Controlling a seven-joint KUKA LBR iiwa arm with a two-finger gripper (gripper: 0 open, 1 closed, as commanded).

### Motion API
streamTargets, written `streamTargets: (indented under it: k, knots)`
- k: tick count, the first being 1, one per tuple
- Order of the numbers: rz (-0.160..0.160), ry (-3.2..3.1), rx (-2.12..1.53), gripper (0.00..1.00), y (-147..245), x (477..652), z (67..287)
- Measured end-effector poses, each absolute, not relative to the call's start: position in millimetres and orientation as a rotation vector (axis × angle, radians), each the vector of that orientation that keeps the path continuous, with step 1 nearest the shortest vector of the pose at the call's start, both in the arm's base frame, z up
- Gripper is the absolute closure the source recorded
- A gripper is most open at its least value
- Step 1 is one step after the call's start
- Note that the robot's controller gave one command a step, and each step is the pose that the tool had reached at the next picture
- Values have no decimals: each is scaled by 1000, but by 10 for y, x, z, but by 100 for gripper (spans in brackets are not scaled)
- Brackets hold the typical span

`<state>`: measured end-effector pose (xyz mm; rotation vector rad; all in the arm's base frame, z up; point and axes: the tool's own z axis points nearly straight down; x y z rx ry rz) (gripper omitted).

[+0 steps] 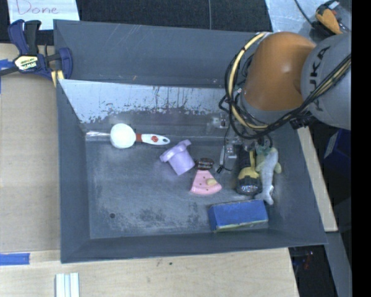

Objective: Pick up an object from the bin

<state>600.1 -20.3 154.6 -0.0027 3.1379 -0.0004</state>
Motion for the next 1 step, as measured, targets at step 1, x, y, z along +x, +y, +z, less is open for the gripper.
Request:
streamTargets:
  k: [1]
  knots:
    - [0,3138,-3,0,-203,6001,1546]
